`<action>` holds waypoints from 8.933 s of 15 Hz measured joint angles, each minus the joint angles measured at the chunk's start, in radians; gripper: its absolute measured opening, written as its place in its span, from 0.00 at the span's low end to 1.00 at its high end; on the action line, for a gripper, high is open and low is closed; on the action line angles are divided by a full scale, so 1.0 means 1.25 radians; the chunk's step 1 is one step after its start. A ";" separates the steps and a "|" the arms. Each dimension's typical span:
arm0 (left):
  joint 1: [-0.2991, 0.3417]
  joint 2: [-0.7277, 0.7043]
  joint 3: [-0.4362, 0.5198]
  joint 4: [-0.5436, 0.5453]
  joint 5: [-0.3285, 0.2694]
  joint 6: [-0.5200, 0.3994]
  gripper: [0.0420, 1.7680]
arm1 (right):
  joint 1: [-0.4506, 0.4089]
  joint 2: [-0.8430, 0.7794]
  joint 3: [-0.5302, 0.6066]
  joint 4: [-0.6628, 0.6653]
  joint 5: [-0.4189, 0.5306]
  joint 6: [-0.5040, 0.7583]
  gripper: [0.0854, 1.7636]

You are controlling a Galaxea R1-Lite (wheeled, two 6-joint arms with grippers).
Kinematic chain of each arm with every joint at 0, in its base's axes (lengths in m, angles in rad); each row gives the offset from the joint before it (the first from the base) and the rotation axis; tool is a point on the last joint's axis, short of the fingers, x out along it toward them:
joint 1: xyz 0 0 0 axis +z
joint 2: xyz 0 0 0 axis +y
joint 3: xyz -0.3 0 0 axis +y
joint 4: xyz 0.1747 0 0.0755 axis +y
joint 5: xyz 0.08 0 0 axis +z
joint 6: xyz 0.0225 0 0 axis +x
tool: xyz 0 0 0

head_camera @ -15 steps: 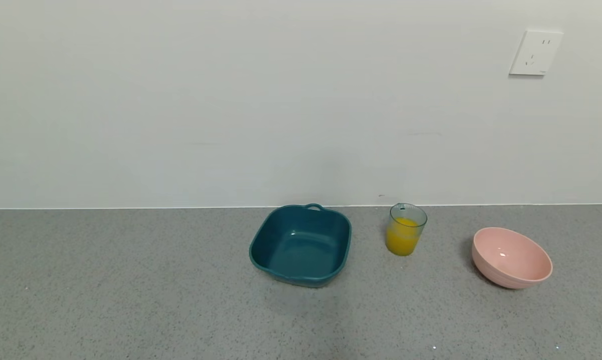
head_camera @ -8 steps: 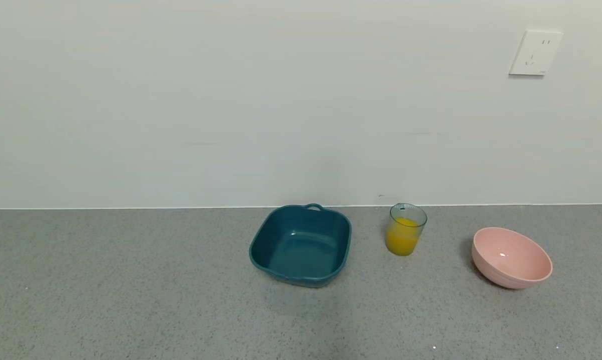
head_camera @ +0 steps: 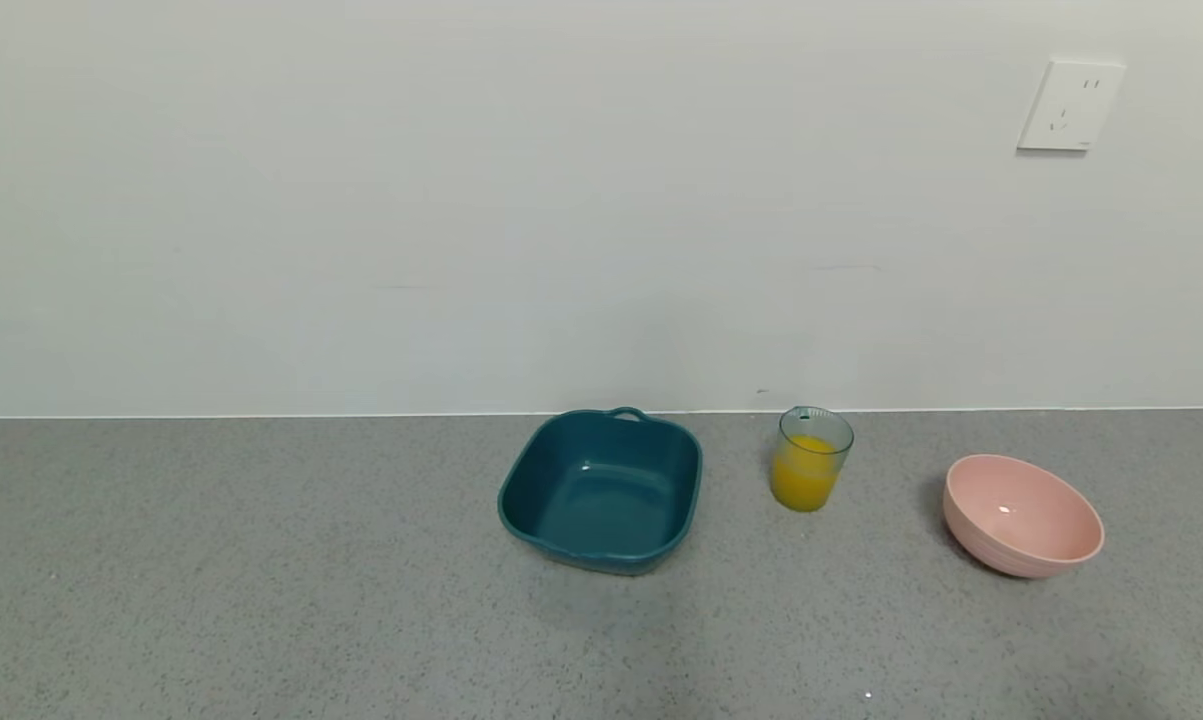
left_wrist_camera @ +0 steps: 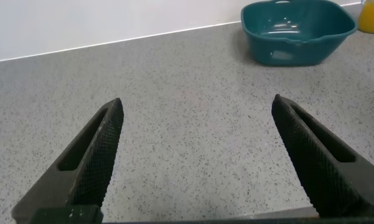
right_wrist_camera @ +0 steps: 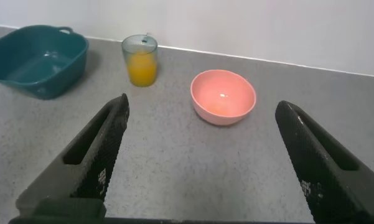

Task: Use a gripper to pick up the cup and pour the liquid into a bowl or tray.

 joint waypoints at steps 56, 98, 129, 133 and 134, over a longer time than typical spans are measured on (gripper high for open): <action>0.000 0.000 0.000 0.000 0.000 0.000 0.97 | 0.303 1.522 -0.315 -1.131 -0.324 0.087 0.97; 0.000 0.000 0.000 0.000 0.000 0.000 0.97 | 0.281 1.574 -0.415 -1.113 -0.308 0.114 0.76; 0.000 0.000 0.000 0.000 0.000 0.000 0.97 | 0.011 1.073 -0.255 -0.857 -0.102 0.057 0.76; 0.000 0.000 0.000 0.000 0.000 0.000 0.97 | -0.105 1.046 -0.225 -0.859 -0.023 0.040 0.76; 0.000 0.000 0.000 0.000 0.000 0.000 0.97 | -0.132 1.042 -0.221 -0.859 -0.006 0.037 0.76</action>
